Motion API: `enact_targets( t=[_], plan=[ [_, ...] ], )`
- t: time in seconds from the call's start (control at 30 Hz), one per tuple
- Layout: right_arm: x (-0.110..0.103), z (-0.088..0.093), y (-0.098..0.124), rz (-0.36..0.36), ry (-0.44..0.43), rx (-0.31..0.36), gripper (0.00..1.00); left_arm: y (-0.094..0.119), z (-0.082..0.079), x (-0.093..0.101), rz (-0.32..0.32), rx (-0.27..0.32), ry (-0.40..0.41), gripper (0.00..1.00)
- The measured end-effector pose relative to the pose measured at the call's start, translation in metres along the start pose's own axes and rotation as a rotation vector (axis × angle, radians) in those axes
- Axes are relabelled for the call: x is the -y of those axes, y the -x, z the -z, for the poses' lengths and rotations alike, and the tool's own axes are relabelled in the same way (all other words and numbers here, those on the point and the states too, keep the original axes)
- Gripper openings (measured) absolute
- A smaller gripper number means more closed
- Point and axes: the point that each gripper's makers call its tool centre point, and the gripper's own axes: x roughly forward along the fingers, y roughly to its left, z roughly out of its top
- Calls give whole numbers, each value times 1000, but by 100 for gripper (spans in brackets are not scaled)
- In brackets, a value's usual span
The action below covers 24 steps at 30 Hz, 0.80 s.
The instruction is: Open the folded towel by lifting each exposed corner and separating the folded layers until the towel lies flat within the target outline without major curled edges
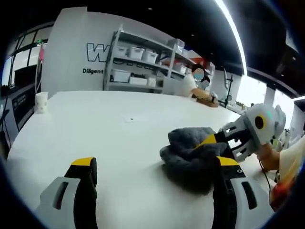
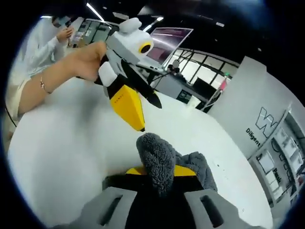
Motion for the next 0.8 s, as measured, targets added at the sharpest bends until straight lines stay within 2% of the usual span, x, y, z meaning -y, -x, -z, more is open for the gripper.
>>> enact_targets(
  t=[0.13, 0.33, 0.57, 0.6, 0.8],
  plan=[
    [25, -15, 18, 87, -45, 74, 7, 0, -1, -1, 0, 1, 1, 99],
    [58, -22, 52, 211, -91, 139, 6, 0, 0, -3, -2, 0, 5, 99],
    [82, -18, 88, 315, -119, 172, 6, 0, 3, -2, -3, -5, 6, 99],
    [89, -15, 101, 344, -132, 181, 6, -1, 3, -2, -3, -6, 6, 99],
    [105, 4, 134, 422, -187, 186, 6, -4, 7, 0, 1, -25, -4, 99]
  ],
)
